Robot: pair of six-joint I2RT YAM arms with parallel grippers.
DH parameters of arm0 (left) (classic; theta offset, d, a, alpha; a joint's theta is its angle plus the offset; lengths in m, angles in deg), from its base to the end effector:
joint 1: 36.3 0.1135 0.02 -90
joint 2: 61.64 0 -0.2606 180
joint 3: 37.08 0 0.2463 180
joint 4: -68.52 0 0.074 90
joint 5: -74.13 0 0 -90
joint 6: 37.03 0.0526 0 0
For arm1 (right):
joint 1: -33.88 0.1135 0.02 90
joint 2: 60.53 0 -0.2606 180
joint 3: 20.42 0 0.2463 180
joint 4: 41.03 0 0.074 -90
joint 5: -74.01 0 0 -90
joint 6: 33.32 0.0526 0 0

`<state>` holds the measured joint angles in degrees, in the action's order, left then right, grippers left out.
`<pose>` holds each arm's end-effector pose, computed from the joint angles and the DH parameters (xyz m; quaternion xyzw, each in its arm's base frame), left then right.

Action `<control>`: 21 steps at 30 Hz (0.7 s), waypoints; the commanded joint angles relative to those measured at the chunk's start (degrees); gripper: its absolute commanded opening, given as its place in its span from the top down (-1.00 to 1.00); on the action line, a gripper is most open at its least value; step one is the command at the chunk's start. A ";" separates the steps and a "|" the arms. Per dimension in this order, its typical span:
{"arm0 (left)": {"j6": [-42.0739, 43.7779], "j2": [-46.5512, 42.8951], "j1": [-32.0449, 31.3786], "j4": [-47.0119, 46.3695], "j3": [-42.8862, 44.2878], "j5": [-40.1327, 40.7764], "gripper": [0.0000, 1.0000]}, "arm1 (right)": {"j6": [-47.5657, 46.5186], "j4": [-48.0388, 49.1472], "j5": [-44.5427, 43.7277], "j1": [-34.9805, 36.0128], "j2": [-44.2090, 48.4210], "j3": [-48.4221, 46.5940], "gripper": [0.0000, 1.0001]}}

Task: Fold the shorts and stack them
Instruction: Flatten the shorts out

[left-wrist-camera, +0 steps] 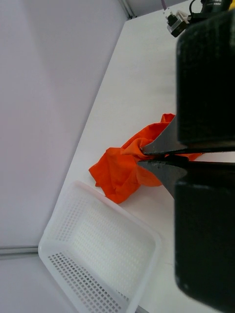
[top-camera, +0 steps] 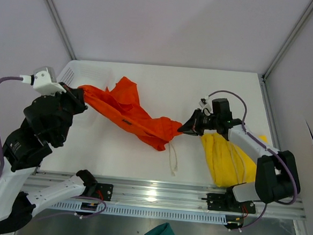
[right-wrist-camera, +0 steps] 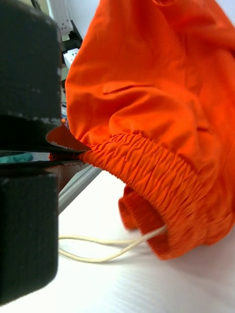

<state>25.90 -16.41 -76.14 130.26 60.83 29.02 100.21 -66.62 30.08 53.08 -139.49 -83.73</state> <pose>0.0972 -0.0328 0.4769 -0.1681 0.7263 -0.0884 0.6606 0.2617 0.1313 0.2300 0.0187 0.8534 0.5020 0.1389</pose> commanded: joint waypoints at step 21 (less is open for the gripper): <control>0.97 -2.43 0.28 -1.93 0.22 6.88 1.00 | -4.94 6.99 1.32 3.13 -3.86 6.58 -0.62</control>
<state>26.03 -18.50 -76.14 131.07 61.23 33.80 99.21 -60.72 33.73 56.28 -147.12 -78.22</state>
